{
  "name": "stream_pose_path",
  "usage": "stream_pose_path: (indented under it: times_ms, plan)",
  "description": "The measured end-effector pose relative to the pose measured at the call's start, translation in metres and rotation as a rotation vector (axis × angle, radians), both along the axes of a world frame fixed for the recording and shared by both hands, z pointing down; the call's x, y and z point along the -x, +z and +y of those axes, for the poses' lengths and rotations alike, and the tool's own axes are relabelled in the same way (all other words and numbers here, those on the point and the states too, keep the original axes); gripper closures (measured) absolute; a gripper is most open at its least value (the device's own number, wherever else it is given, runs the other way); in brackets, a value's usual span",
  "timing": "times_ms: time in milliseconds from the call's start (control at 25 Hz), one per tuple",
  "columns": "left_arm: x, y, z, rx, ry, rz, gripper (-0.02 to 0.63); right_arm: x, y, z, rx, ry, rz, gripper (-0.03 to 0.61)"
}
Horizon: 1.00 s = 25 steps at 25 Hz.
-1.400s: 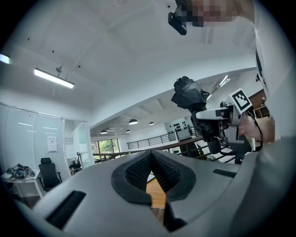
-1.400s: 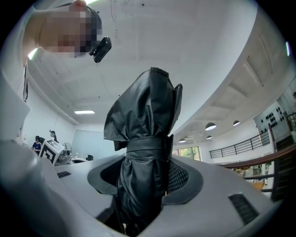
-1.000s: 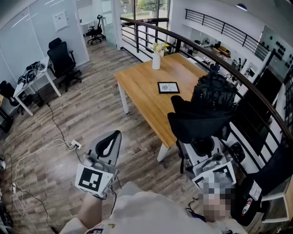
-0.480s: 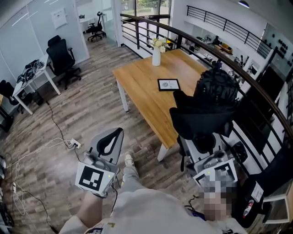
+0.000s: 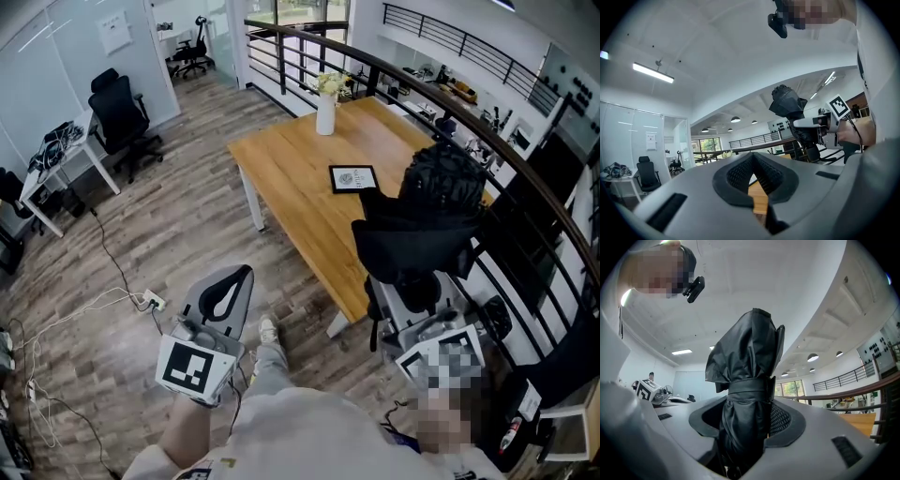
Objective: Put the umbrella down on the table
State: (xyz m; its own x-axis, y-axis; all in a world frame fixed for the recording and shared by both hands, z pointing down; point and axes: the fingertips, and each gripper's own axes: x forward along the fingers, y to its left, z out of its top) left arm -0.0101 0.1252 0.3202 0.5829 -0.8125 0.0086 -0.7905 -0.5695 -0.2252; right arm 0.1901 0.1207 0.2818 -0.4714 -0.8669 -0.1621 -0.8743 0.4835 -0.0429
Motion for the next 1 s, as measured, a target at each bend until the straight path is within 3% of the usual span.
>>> stream_pose_path:
  times_ms: [240,560,720,1000]
  plan:
    - [0.041,-0.001,-0.079,-0.038,0.003,-0.003,0.597,0.035,-0.005,-0.078,0.015,0.009,0.003,0.328]
    - [0.091,-0.007,-0.200,0.037,0.010,0.002,0.598,0.089,-0.011,-0.200,0.064,0.018,0.003,0.328]
    - [0.120,-0.007,-0.265,0.006,0.031,-0.013,0.598,0.115,-0.012,-0.260,0.081,0.023,0.004,0.328]
    - [0.153,0.002,-0.352,0.056,0.040,0.007,0.598,0.150,-0.003,-0.341,0.130,0.027,-0.002,0.330]
